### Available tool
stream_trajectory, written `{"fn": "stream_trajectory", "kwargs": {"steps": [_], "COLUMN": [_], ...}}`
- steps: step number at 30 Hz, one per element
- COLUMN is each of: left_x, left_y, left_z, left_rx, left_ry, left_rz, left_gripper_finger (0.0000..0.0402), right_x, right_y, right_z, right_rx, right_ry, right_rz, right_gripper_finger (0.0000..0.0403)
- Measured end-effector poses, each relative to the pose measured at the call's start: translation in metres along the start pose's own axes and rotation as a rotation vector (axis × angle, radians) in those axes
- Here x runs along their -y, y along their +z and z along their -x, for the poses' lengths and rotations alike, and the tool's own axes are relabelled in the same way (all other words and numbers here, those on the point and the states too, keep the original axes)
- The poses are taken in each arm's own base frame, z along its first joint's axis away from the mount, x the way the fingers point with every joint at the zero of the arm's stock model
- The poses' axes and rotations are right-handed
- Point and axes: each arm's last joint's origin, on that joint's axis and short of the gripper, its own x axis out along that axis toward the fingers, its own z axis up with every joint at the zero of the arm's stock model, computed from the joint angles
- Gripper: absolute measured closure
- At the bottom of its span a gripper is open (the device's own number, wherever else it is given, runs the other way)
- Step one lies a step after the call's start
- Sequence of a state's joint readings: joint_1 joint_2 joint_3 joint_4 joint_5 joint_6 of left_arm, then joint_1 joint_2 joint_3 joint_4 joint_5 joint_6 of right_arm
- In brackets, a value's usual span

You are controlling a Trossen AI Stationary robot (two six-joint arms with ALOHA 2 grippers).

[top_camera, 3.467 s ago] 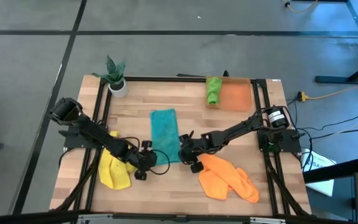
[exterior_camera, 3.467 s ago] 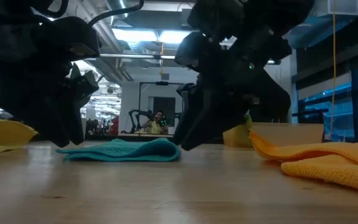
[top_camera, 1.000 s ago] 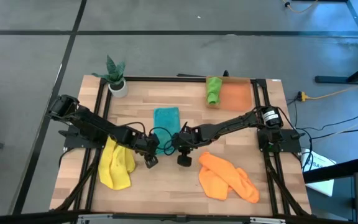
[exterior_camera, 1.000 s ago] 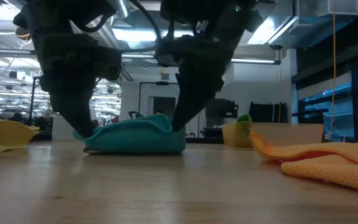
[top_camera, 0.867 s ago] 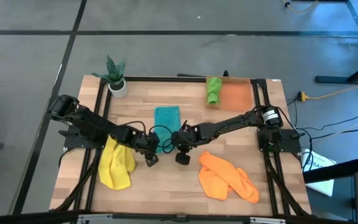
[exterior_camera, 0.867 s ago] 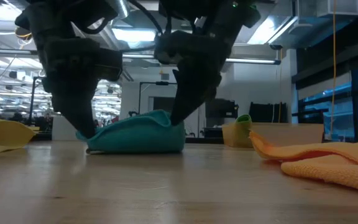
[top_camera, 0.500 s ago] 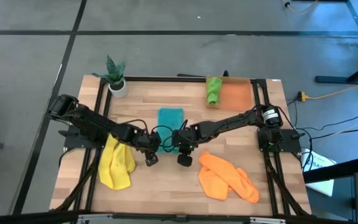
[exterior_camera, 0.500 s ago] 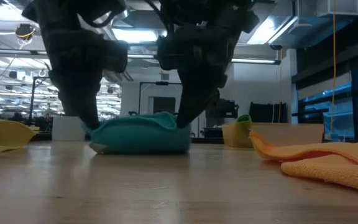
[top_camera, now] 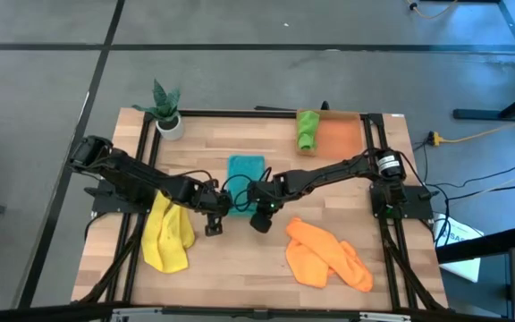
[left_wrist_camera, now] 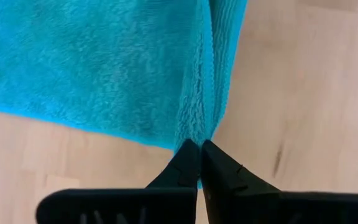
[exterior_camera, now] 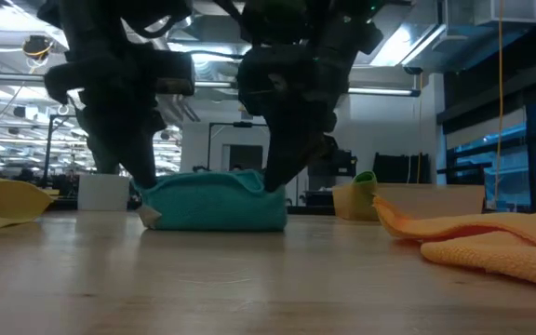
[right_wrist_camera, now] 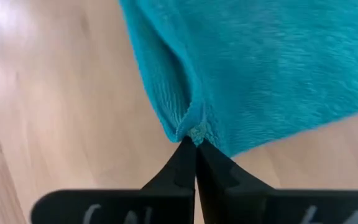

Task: Roll microfiber towels into tight, uniform cylinder then place into a basket
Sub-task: Fold the blue towel

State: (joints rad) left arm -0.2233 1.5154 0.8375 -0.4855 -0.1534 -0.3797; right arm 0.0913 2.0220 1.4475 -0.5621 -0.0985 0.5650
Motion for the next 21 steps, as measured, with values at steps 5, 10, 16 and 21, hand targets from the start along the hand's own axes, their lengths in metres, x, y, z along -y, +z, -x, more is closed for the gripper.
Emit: {"fn": "stream_trajectory", "kwargs": {"steps": [5, 10, 16, 21], "left_x": [-0.011, -0.021, -0.028, -0.03], "left_y": [0.004, 0.007, 0.009, 0.009], "left_z": [-0.002, -0.003, -0.014, -0.017], "left_rx": [-0.005, -0.004, -0.025, -0.032], "left_ry": [0.006, 0.021, 0.039, 0.071], "left_rz": [0.043, 0.078, 0.077, 0.078], "left_gripper_finger": [0.0401, 0.0401, 0.0401, 0.0401], "right_x": [0.011, 0.017, 0.018, 0.02], "right_y": [0.006, 0.007, 0.006, 0.007], "right_z": [0.001, 0.002, 0.002, 0.001], "right_rx": [0.003, -0.012, 0.004, 0.017], "right_ry": [-0.013, -0.03, -0.078, -0.102], "right_rz": [-0.113, -0.125, -0.08, -0.056], "right_gripper_finger": [0.0398, 0.04, 0.0399, 0.0399]}}
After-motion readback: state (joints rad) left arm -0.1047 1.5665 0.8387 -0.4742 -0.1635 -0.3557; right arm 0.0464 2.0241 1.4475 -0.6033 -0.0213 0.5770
